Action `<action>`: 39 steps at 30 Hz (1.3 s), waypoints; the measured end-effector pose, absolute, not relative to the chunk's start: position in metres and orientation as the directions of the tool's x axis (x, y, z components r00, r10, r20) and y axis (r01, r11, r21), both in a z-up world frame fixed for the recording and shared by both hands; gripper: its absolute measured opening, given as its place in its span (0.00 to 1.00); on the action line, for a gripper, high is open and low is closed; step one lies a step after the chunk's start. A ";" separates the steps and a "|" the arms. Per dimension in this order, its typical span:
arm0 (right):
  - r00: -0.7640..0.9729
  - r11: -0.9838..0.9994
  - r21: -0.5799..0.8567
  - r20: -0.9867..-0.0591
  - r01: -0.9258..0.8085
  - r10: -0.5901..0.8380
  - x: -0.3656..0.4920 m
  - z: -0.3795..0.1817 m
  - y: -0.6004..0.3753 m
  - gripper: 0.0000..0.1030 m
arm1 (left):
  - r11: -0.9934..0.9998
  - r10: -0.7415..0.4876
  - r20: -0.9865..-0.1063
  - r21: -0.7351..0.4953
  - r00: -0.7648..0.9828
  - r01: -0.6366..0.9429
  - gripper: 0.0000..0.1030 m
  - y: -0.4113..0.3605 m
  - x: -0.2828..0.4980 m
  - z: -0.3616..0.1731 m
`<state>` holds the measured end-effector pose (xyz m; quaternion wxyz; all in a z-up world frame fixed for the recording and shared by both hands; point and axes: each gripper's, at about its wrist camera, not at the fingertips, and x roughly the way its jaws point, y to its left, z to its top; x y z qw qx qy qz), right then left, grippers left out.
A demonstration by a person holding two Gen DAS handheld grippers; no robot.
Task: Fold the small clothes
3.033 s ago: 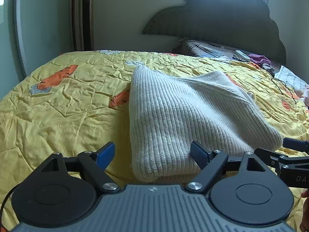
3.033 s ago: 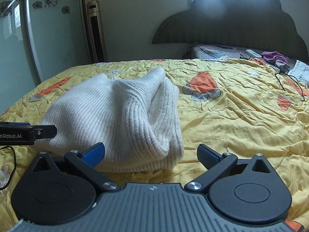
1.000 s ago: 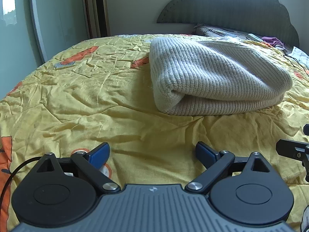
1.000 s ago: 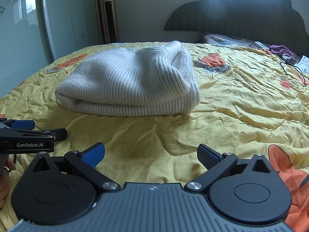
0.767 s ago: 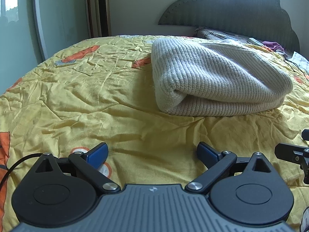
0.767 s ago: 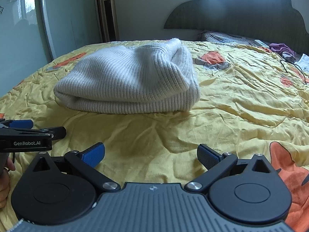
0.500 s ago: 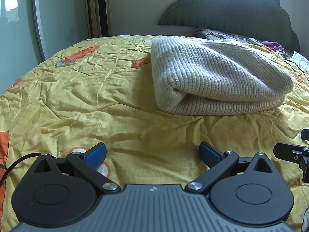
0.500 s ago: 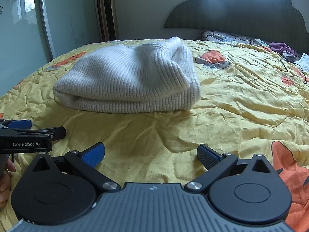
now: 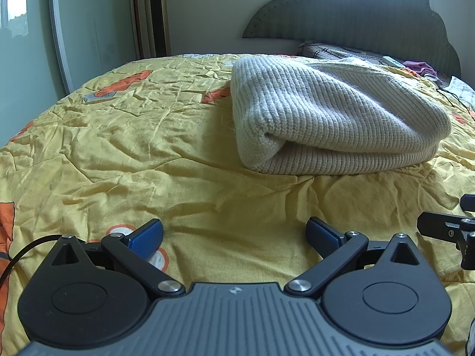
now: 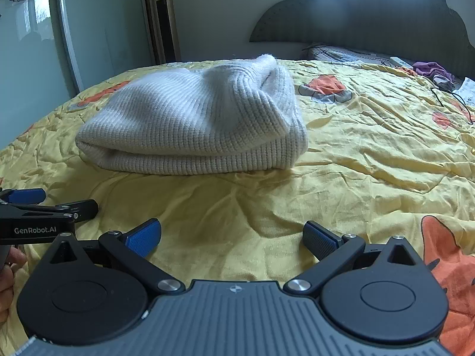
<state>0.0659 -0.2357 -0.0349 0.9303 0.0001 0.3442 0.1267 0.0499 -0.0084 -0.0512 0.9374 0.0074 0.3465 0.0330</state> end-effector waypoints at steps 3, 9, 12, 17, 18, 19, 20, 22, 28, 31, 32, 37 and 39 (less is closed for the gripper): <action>0.730 0.968 0.090 -0.641 -0.234 0.236 0.066 -0.035 -0.236 1.00 | 0.998 0.067 -0.649 0.037 0.758 -0.056 1.00 -0.008 0.050 -0.051; 0.731 0.968 0.087 -0.641 -0.236 0.235 0.067 -0.036 -0.236 1.00 | 0.998 0.067 -0.649 0.037 0.757 -0.056 1.00 -0.008 0.050 -0.051; 0.730 0.968 0.082 -0.643 -0.237 0.233 0.068 -0.037 -0.235 1.00 | 0.998 0.068 -0.649 0.038 0.758 -0.056 1.00 -0.008 0.050 -0.051; 0.730 0.968 0.086 -0.641 -0.238 0.237 0.069 -0.038 -0.236 1.00 | 0.998 0.069 -0.647 0.042 0.759 -0.055 1.00 -0.009 0.050 -0.051; 0.730 0.967 0.088 -0.641 -0.237 0.237 0.069 -0.038 -0.236 1.00 | 0.998 0.069 -0.646 0.043 0.760 -0.055 1.00 -0.009 0.050 -0.051; 0.730 0.968 0.089 -0.641 -0.237 0.237 0.069 -0.038 -0.236 1.00 | 0.998 0.069 -0.646 0.043 0.760 -0.055 1.00 -0.009 0.050 -0.051; 0.731 0.968 0.089 -0.640 -0.236 0.237 0.069 -0.038 -0.236 1.00 | 0.998 0.069 -0.646 0.042 0.760 -0.055 1.00 -0.009 0.049 -0.051; 0.731 0.968 0.086 -0.641 -0.236 0.235 0.068 -0.038 -0.235 1.00 | 0.998 0.068 -0.646 0.039 0.760 -0.055 1.00 -0.009 0.049 -0.051; 0.738 0.969 0.085 -0.634 -0.232 0.232 0.067 -0.037 -0.235 1.00 | 0.998 0.066 -0.647 0.036 0.760 -0.056 1.00 -0.009 0.049 -0.052; 0.752 0.971 0.096 -0.618 -0.218 0.230 0.066 -0.036 -0.239 1.00 | 0.998 0.066 -0.647 0.036 0.760 -0.056 1.00 -0.009 0.049 -0.052; 0.752 0.971 0.100 -0.618 -0.215 0.230 0.066 -0.037 -0.240 1.00 | 0.998 0.066 -0.647 0.036 0.760 -0.056 1.00 -0.009 0.049 -0.052; 0.751 0.973 0.095 -0.622 -0.211 0.223 0.067 -0.037 -0.240 1.00 | 0.998 0.065 -0.647 0.035 0.760 -0.056 1.00 -0.009 0.050 -0.052; 0.750 0.973 0.086 -0.625 -0.212 0.218 0.067 -0.038 -0.238 1.00 | 0.998 0.065 -0.647 0.035 0.760 -0.056 1.00 -0.009 0.049 -0.052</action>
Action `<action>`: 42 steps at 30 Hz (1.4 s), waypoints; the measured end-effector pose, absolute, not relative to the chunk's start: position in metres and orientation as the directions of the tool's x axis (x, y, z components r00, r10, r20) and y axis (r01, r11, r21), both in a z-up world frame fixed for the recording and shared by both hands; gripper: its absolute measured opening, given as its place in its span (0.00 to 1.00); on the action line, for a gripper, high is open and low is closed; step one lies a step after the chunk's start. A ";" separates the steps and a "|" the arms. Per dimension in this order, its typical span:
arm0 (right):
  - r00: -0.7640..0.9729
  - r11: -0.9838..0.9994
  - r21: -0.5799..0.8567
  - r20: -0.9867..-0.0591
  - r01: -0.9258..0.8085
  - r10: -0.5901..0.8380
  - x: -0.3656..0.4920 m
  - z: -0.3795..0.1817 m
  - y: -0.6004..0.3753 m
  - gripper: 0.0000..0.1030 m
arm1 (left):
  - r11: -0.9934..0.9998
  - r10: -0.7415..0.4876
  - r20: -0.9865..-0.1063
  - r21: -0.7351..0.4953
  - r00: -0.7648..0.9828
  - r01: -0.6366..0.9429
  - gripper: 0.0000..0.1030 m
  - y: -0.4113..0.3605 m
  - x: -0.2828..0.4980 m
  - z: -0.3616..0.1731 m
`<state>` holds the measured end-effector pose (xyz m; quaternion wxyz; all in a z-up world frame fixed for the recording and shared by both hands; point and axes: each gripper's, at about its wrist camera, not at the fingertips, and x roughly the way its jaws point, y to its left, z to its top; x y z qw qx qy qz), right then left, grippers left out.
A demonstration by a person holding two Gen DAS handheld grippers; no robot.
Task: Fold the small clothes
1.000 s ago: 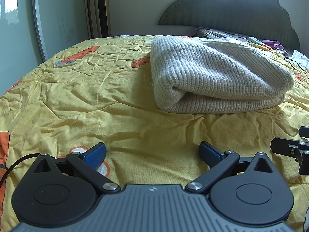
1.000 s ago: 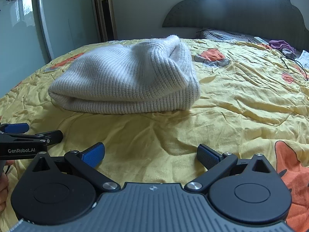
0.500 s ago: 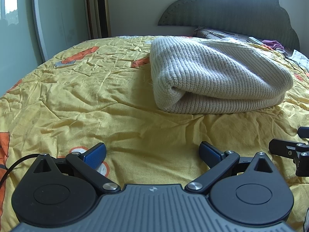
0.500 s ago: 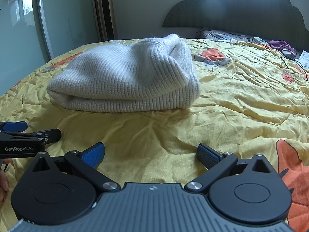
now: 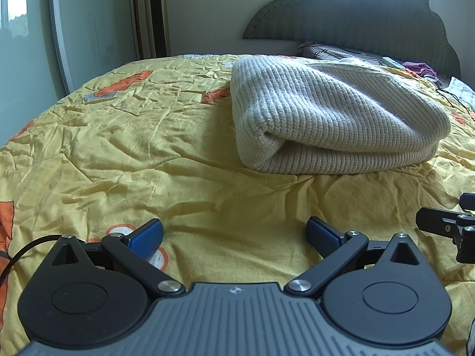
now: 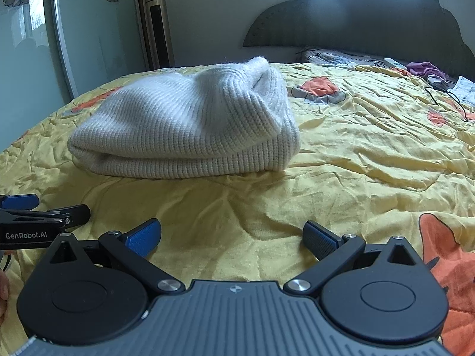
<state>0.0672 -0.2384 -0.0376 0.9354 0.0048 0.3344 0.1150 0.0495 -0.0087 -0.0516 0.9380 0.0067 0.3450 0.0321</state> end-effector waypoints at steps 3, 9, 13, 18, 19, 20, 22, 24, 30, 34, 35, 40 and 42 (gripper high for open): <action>0.744 0.973 0.075 -0.633 -0.217 0.215 0.068 -0.038 -0.236 1.00 | 0.998 0.065 -0.647 0.035 0.760 -0.056 1.00 -0.009 0.049 -0.052; 0.732 0.971 0.020 -0.654 -0.237 0.192 0.068 -0.040 -0.228 1.00 | 0.998 0.066 -0.647 0.036 0.760 -0.056 1.00 -0.009 0.049 -0.052; 0.730 0.969 -0.009 -0.660 -0.247 0.180 0.066 -0.041 -0.223 1.00 | 0.998 0.065 -0.647 0.035 0.760 -0.056 1.00 -0.009 0.049 -0.052; 0.729 0.969 0.000 -0.659 -0.246 0.185 0.065 -0.040 -0.223 1.00 | 0.998 0.065 -0.647 0.035 0.760 -0.056 1.00 -0.009 0.049 -0.052; 0.729 0.969 0.001 -0.659 -0.246 0.185 0.065 -0.040 -0.223 1.00 | 0.998 0.065 -0.646 0.035 0.760 -0.056 1.00 -0.009 0.049 -0.052; 0.729 0.969 0.001 -0.659 -0.246 0.185 0.065 -0.040 -0.223 1.00 | 0.998 0.065 -0.646 0.035 0.760 -0.056 1.00 -0.009 0.049 -0.052; 0.729 0.969 0.001 -0.659 -0.245 0.186 0.065 -0.040 -0.223 1.00 | 0.998 0.065 -0.646 0.035 0.760 -0.056 1.00 -0.008 0.049 -0.052; 0.729 0.969 0.001 -0.659 -0.245 0.185 0.065 -0.040 -0.223 1.00 | 0.998 0.065 -0.646 0.035 0.760 -0.056 1.00 -0.008 0.049 -0.052; 0.729 0.969 0.000 -0.659 -0.245 0.185 0.065 -0.041 -0.223 1.00 | 0.998 0.065 -0.646 0.035 0.760 -0.055 1.00 -0.008 0.049 -0.052; 0.730 0.970 -0.003 -0.659 -0.244 0.182 0.065 -0.040 -0.223 1.00 | 0.998 0.065 -0.646 0.035 0.760 -0.055 1.00 -0.008 0.049 -0.052; 0.729 0.970 -0.001 -0.659 -0.243 0.182 0.065 -0.040 -0.224 1.00 | 0.998 0.065 -0.646 0.035 0.760 -0.056 1.00 -0.008 0.049 -0.052; 0.730 0.970 -0.003 -0.659 -0.242 0.180 0.065 -0.040 -0.223 1.00 | 0.998 0.065 -0.646 0.035 0.760 -0.055 1.00 -0.008 0.049 -0.051; 0.730 0.970 -0.005 -0.660 -0.242 0.179 0.065 -0.040 -0.224 1.00 | 0.998 0.065 -0.646 0.035 0.760 -0.055 1.00 -0.008 0.049 -0.051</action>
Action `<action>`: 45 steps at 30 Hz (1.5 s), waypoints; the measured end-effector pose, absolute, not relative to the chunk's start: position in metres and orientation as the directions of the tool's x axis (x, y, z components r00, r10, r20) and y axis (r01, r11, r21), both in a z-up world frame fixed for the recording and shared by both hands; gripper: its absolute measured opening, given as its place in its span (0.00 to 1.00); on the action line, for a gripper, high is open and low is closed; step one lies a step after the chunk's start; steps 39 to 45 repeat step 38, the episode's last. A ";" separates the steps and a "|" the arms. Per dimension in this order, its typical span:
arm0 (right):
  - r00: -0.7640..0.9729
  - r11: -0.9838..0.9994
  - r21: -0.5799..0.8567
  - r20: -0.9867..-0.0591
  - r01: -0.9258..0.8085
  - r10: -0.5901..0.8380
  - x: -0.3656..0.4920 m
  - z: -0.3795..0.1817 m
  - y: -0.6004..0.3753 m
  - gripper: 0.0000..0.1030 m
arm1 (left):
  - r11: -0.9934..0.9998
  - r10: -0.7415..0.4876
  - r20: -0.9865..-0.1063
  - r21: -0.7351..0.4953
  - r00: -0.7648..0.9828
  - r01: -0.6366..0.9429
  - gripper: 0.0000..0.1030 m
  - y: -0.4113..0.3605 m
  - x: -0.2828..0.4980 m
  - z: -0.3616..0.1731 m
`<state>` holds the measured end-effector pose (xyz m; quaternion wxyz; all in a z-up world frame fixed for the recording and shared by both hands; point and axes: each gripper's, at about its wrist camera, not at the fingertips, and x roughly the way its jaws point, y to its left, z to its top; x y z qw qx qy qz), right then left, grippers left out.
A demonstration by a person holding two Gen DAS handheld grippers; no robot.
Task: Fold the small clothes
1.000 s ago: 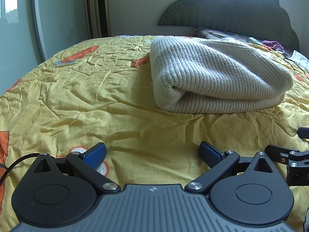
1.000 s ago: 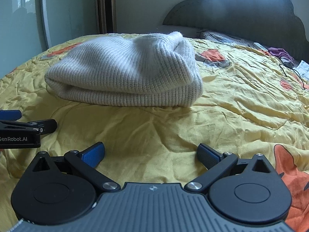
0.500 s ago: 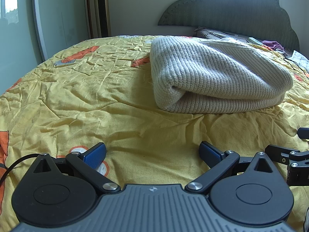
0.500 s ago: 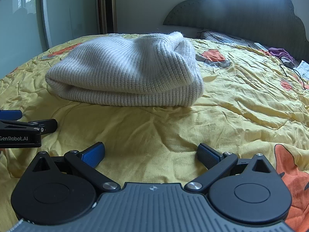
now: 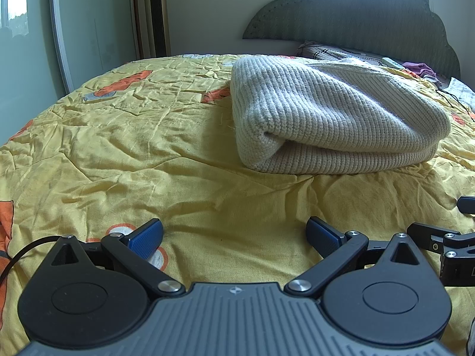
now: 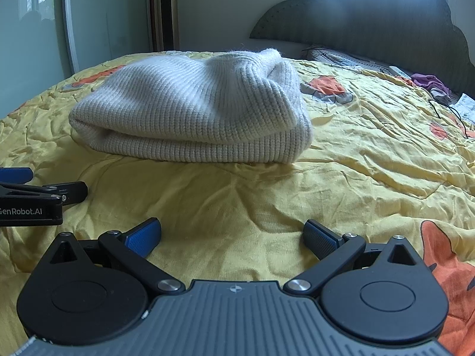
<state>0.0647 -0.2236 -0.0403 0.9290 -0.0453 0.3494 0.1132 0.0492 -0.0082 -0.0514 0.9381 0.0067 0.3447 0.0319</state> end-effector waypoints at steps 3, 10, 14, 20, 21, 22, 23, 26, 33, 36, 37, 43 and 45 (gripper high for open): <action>0.732 0.970 -0.005 -0.658 -0.241 0.178 0.064 -0.040 -0.224 1.00 | 0.998 0.064 -0.646 0.035 0.760 -0.055 1.00 -0.008 0.049 -0.051; 0.732 0.971 -0.003 -0.657 -0.241 0.180 0.064 -0.041 -0.225 1.00 | 0.998 0.064 -0.646 0.034 0.760 -0.055 1.00 -0.008 0.049 -0.051; 0.732 0.970 -0.003 -0.657 -0.241 0.180 0.064 -0.041 -0.224 1.00 | 0.998 0.064 -0.646 0.034 0.760 -0.055 1.00 -0.008 0.049 -0.051; 0.740 0.972 -0.002 -0.648 -0.236 0.178 0.062 -0.039 -0.225 1.00 | 0.998 0.065 -0.648 0.036 0.759 -0.055 1.00 -0.008 0.049 -0.051; 0.747 0.973 -0.002 -0.642 -0.229 0.175 0.061 -0.038 -0.226 1.00 | 0.998 0.067 -0.649 0.039 0.758 -0.055 1.00 -0.008 0.049 -0.051; 0.755 0.975 -0.003 -0.633 -0.223 0.171 0.059 -0.036 -0.227 1.00 | 0.997 0.072 -0.649 0.043 0.757 -0.058 1.00 -0.007 0.048 -0.050; 0.759 0.975 -0.003 -0.628 -0.222 0.171 0.058 -0.035 -0.227 1.00 | 0.997 0.078 -0.647 0.046 0.758 -0.064 1.00 -0.007 0.048 -0.049; 0.763 0.974 -0.002 -0.622 -0.228 0.177 0.055 -0.030 -0.227 1.00 | 0.996 0.089 -0.641 0.056 0.763 -0.069 1.00 -0.006 0.045 -0.046; 0.764 0.971 -0.009 -0.618 -0.240 0.184 0.054 -0.025 -0.222 1.00 | 0.992 0.119 -0.594 0.109 0.795 -0.067 1.00 -0.005 0.035 -0.036; 0.766 0.971 -0.017 -0.617 -0.239 0.178 0.054 -0.025 -0.221 1.00 | 0.990 0.131 -0.571 0.123 0.810 -0.074 1.00 0.002 0.031 -0.030; 0.772 0.972 -0.022 -0.612 -0.235 0.173 0.053 -0.023 -0.222 1.00 | 0.991 0.125 -0.574 0.117 0.810 -0.070 1.00 0.007 0.031 -0.027; 0.778 0.973 -0.027 -0.606 -0.228 0.165 0.053 -0.022 -0.225 1.00 | 0.992 0.123 -0.581 0.106 0.805 -0.075 1.00 0.014 0.033 -0.025; 0.778 0.973 -0.027 -0.606 -0.228 0.165 0.053 -0.022 -0.225 1.00 | 0.992 0.123 -0.581 0.106 0.805 -0.075 1.00 0.014 0.033 -0.025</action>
